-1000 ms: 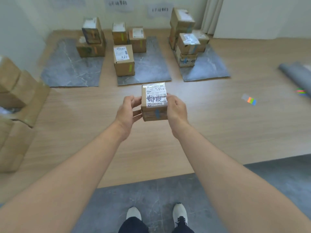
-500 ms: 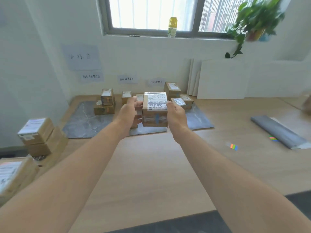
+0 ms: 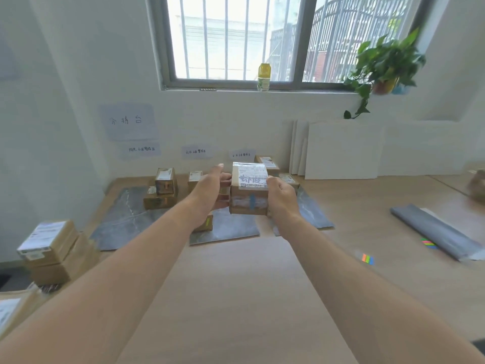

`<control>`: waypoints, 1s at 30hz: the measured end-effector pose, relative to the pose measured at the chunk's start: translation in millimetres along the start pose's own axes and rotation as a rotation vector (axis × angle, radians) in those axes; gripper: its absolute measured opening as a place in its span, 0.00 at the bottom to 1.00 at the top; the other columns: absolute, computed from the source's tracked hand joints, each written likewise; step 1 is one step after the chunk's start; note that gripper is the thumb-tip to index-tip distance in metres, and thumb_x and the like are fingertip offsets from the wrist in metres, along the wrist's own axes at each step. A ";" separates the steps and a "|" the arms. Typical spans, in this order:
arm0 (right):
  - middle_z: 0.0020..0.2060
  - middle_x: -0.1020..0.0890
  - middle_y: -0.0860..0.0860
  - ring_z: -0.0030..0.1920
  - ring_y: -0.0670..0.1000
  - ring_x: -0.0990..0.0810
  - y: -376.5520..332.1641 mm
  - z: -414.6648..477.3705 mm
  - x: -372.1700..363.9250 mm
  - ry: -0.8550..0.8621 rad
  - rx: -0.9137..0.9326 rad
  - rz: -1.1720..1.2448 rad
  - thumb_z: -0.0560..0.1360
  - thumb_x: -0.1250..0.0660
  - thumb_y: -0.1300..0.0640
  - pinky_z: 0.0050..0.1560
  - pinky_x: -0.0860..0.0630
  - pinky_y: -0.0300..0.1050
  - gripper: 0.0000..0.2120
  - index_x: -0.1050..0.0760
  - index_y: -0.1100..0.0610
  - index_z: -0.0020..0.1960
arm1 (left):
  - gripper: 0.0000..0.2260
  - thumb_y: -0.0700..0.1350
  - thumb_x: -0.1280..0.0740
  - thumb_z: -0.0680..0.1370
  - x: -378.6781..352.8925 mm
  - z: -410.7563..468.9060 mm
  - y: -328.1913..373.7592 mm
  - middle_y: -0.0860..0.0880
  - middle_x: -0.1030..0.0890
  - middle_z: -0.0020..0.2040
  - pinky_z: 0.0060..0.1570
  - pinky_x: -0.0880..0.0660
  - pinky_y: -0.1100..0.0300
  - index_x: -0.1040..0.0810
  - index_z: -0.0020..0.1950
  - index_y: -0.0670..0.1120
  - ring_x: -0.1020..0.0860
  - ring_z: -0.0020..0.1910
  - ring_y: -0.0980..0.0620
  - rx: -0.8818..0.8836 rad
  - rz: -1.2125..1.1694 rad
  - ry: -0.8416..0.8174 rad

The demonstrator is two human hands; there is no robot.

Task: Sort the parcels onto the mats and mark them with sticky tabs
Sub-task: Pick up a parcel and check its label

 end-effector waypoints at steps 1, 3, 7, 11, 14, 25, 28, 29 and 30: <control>0.52 0.15 0.46 0.53 0.49 0.19 2.1 7.5 2.5 0.006 0.008 0.002 0.81 0.44 0.48 0.49 0.25 0.44 0.17 0.19 0.52 0.58 | 0.25 0.60 0.49 0.84 -3.9 7.7 -0.7 0.47 0.17 0.58 0.50 0.22 0.53 0.21 0.63 0.46 0.19 0.56 0.43 0.002 -0.005 -0.003; 0.53 0.15 0.46 0.56 0.48 0.19 10.4 22.9 8.7 0.019 -0.003 0.007 0.82 0.44 0.49 0.52 0.23 0.44 0.16 0.20 0.52 0.59 | 0.25 0.60 0.48 0.83 -14.2 24.8 -5.7 0.46 0.17 0.58 0.50 0.22 0.53 0.21 0.63 0.45 0.20 0.57 0.42 0.008 -0.018 -0.003; 0.54 0.15 0.47 0.56 0.49 0.17 37.5 62.1 25.8 -0.020 -0.037 0.014 0.83 0.44 0.48 0.58 0.19 0.50 0.15 0.21 0.50 0.59 | 0.23 0.60 0.47 0.83 -47.1 64.9 -24.3 0.47 0.16 0.57 0.52 0.22 0.53 0.19 0.62 0.47 0.18 0.55 0.45 0.037 -0.041 0.030; 0.54 0.16 0.44 0.56 0.46 0.18 67.9 124.5 55.0 -0.042 -0.037 -0.002 0.79 0.44 0.46 0.61 0.20 0.53 0.17 0.22 0.45 0.61 | 0.22 0.57 0.47 0.84 -94.6 119.4 -45.2 0.47 0.15 0.57 0.58 0.21 0.49 0.18 0.60 0.46 0.18 0.55 0.45 0.058 -0.097 0.085; 0.56 0.17 0.42 0.57 0.44 0.19 94.6 176.2 73.7 -0.121 -0.042 0.003 0.80 0.43 0.50 0.61 0.22 0.48 0.16 0.24 0.44 0.65 | 0.20 0.55 0.47 0.84 -130.0 161.3 -57.0 0.47 0.15 0.56 0.58 0.21 0.51 0.19 0.60 0.47 0.18 0.56 0.47 0.050 -0.141 0.179; 0.62 0.21 0.47 0.61 0.46 0.22 166.4 325.6 116.3 -0.283 -0.146 -0.014 0.72 0.44 0.43 0.66 0.24 0.54 0.22 0.27 0.34 0.65 | 0.18 0.53 0.46 0.85 -222.0 281.5 -83.3 0.50 0.14 0.40 0.52 0.22 0.60 0.20 0.64 0.50 0.16 0.44 0.55 0.122 -0.238 0.365; 0.63 0.22 0.48 0.61 0.45 0.22 179.8 351.5 118.6 -0.292 -0.185 0.004 0.73 0.43 0.43 0.64 0.24 0.50 0.19 0.28 0.28 0.61 | 0.18 0.53 0.46 0.85 -230.3 310.5 -91.0 0.48 0.16 0.46 0.53 0.21 0.58 0.20 0.65 0.51 0.18 0.47 0.53 0.142 -0.242 0.368; 0.63 0.22 0.47 0.60 0.44 0.22 182.7 359.5 119.1 -0.295 -0.199 0.012 0.73 0.43 0.44 0.63 0.24 0.48 0.19 0.28 0.28 0.61 | 0.18 0.53 0.46 0.85 -232.6 319.1 -93.8 0.47 0.17 0.49 0.56 0.21 0.57 0.21 0.66 0.50 0.18 0.49 0.52 0.152 -0.249 0.365; 0.63 0.22 0.47 0.59 0.43 0.22 186.6 367.6 119.6 -0.294 -0.211 0.016 0.73 0.43 0.45 0.62 0.24 0.47 0.19 0.26 0.30 0.62 | 0.18 0.53 0.46 0.85 -235.3 328.0 -97.0 0.47 0.18 0.51 0.57 0.22 0.56 0.21 0.67 0.50 0.19 0.51 0.51 0.158 -0.256 0.359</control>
Point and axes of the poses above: each hand's wrist, its own z-axis towards the middle knuckle, its own x-axis out of the back of the hand, y = z × x, the point moved 6 cm from there along z, towards the middle knuckle
